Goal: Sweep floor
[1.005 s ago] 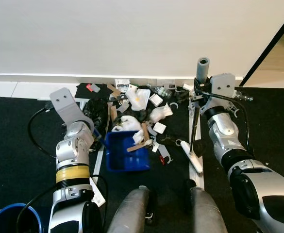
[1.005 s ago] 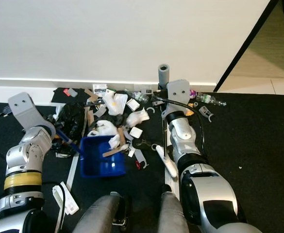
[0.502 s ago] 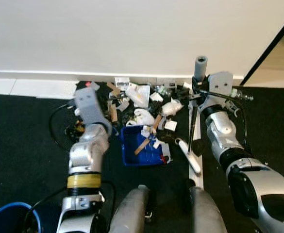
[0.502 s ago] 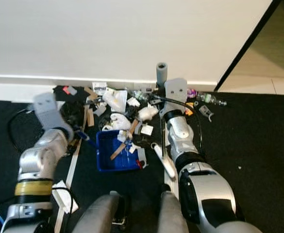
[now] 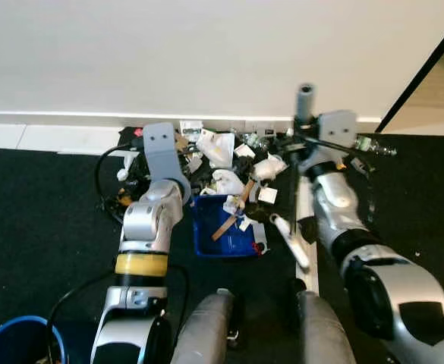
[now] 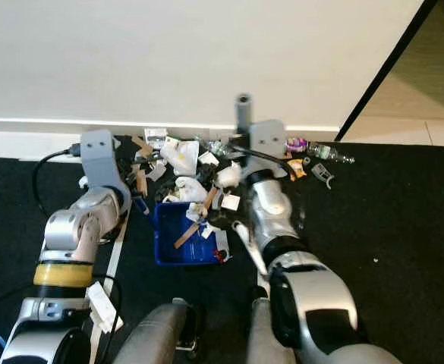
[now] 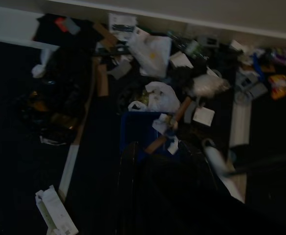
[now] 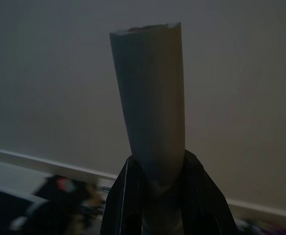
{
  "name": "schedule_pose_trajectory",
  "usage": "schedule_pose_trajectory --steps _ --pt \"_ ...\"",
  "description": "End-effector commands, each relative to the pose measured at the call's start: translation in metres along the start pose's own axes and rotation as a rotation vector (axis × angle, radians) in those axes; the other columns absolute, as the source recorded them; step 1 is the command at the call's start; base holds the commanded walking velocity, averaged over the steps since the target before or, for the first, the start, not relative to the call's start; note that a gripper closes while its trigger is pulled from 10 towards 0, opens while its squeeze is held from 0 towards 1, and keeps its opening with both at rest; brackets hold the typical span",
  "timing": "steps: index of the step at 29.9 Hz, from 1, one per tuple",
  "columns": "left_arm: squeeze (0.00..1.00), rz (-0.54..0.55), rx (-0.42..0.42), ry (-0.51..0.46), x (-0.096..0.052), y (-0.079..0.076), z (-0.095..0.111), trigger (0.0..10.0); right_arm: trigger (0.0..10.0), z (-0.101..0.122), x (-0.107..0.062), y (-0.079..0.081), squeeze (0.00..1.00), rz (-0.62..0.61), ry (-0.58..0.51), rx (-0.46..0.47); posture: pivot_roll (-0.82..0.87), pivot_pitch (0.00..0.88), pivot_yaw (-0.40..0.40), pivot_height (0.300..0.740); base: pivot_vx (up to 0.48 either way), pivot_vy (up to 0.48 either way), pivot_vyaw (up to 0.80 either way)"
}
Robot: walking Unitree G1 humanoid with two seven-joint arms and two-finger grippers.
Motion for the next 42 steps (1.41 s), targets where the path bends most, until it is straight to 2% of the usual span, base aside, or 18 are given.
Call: schedule_pose_trajectory --steps 1,3,5,7,13,14,15,19,23,26,27,28,33,34,36,37,38,42 --pt "0.0 -0.255 -0.069 0.072 -0.001 -0.033 -0.013 10.0 10.0 -0.001 0.001 0.012 0.0 0.03 -0.007 0.038 0.16 0.266 0.07 0.74 0.0 0.0 0.0" --pt "0.0 -0.258 -0.071 0.075 -0.001 -0.034 -0.013 10.0 10.0 -0.002 0.001 0.016 0.0 0.041 -0.007 0.043 0.16 0.265 0.069 0.74 0.0 0.0 0.0" --pt "0.0 -0.261 -0.09 0.086 -0.001 -0.035 -0.014 10.0 10.0 -0.004 0.001 0.028 0.0 0.078 -0.002 0.071 0.15 0.259 0.063 0.74 0.0 0.0 0.0" --pt "0.0 -0.261 -0.09 0.086 -0.001 -0.035 -0.014 10.0 10.0 -0.004 0.001 0.028 0.0 0.078 -0.002 0.071 0.15 0.259 0.063 0.74 0.0 0.0 0.0" --pt "0.0 -0.249 -0.177 0.088 -0.001 -0.026 -0.011 10.0 10.0 -0.006 0.002 0.046 0.0 0.134 -0.001 0.128 0.15 0.247 0.057 0.74 0.0 0.0 0.0" --pt "0.0 -0.249 -0.243 0.083 -0.003 -0.016 -0.007 10.0 10.0 -0.002 0.003 0.048 0.0 0.149 -0.016 0.129 0.14 0.246 0.056 0.74 0.0 0.0 0.0" --pt "0.0 -0.249 -0.243 0.083 -0.003 -0.016 -0.007 10.0 10.0 -0.002 0.003 0.048 0.0 0.149 -0.016 0.129 0.14 0.246 0.056 0.74 0.0 0.0 0.0" --pt "0.0 -0.172 -0.23 0.064 -0.005 0.013 -0.005 10.0 10.0 0.01 0.007 0.04 0.0 0.164 -0.077 0.121 0.14 0.241 0.049 0.74 0.0 0.0 0.0" --pt "0.0 -0.122 -0.177 0.077 -0.003 0.023 -0.012 10.0 10.0 0.023 0.007 0.024 0.0 0.161 -0.147 0.045 0.13 0.241 0.04 0.74 0.0 0.0 0.0" --pt "0.0 -0.092 -0.073 0.068 -0.002 0.024 -0.016 10.0 10.0 0.036 0.007 0.004 0.0 0.126 -0.205 0.007 0.12 0.243 0.04 0.74 0.0 0.0 0.0" --pt "0.0 -0.091 -0.063 0.075 -0.002 0.024 -0.018 10.0 10.0 0.046 0.006 -0.01 0.0 0.1 -0.244 -0.016 0.11 0.244 0.041 0.74 0.0 0.0 0.0" --pt "0.0 -0.091 -0.063 0.075 -0.002 0.024 -0.018 10.0 10.0 0.046 0.006 -0.01 0.0 0.1 -0.244 -0.016 0.11 0.244 0.041 0.74 0.0 0.0 0.0" --pt "0.0 -0.085 -0.105 0.086 -0.002 0.029 -0.025 10.0 10.0 0.07 0.003 -0.041 0.0 0.026 -0.336 -0.069 0.1 0.242 0.044 0.74 0.0 0.0 0.0" --pt "0.0 -0.072 -0.135 0.079 -0.003 0.034 -0.025 10.0 10.0 0.075 0.001 -0.051 0.0 0.002 -0.347 -0.094 0.09 0.241 0.046 0.74 0.0 0.0 0.0" --pt "0.0 -0.067 -0.233 0.056 -0.004 0.045 -0.023 10.0 10.0 0.074 -0.005 -0.068 0.0 -0.044 -0.333 -0.137 0.08 0.239 0.049 0.74 0.0 0.0 0.0" --pt "0.0 -0.067 -0.233 0.056 -0.004 0.045 -0.023 10.0 10.0 0.074 -0.005 -0.068 0.0 -0.044 -0.333 -0.137 0.08 0.239 0.049 0.74 0.0 0.0 0.0" --pt "0.0 -0.069 -0.312 0.027 -0.008 0.056 -0.019 10.0 10.0 0.068 -0.012 -0.079 0.0 -0.07 -0.3 -0.171 0.08 0.236 0.049 0.74 0.0 0.0 0.0" --pt "0.0 -0.072 -0.378 -0.024 -0.014 0.07 -0.009 10.0 10.0 0.065 -0.019 -0.09 0.0 -0.107 -0.286 -0.194 0.07 0.233 0.046 0.74 0.0 0.0 0.0"
Point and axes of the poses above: a point about 5 cm out from each wrist's last joint towards the gripper, its own x axis pointing out of the wrist towards the gripper, its own z axis along the axis of the wrist's last joint, y = z × x, the point moved 1 cm from there along x, pointing out of the wrist towards the gripper, and after that the axes turned 3 degrees about x, right-handed, at the moved point
